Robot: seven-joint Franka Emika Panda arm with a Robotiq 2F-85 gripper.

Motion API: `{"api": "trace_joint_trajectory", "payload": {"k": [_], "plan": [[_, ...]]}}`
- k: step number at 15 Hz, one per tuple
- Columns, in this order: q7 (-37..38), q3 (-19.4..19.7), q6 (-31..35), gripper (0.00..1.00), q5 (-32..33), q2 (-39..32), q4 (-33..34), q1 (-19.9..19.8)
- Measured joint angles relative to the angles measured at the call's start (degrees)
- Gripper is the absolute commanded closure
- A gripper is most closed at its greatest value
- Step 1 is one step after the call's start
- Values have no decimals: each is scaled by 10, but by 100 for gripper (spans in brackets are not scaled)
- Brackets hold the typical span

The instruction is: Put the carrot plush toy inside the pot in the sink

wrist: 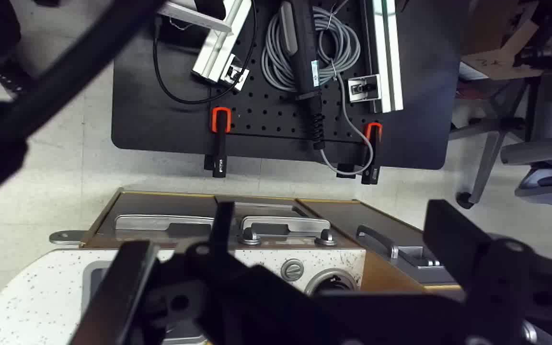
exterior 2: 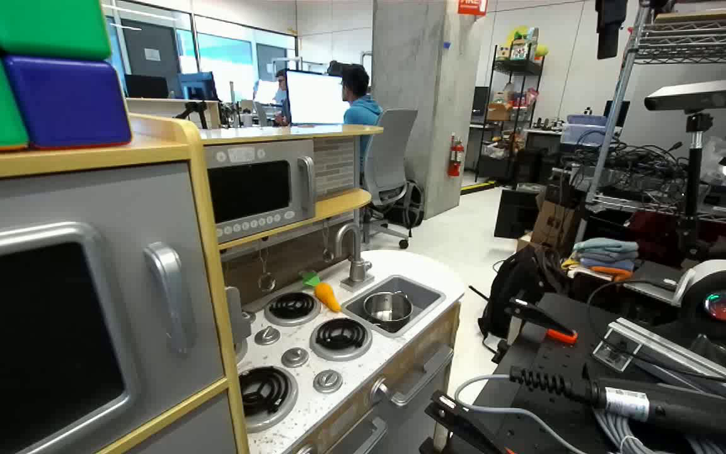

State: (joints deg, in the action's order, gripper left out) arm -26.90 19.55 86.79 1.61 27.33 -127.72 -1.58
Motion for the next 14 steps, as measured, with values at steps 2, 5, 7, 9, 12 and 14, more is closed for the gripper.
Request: {"api": "trace_joint_trajectory", "payload": {"k": [2,5,7,9,12,14], "plan": [[0,0,0,0,0,0,0,0],[0,0,0,0,0,0,0,0],[0,-1,0,0,0,0,0,-1],[6,-5,1,0,0,-6,-1,-2],[28,-6,42,0,-24,-47,-1,-2],[48,-7,95,0,-58,-91,-1,-2]]}}
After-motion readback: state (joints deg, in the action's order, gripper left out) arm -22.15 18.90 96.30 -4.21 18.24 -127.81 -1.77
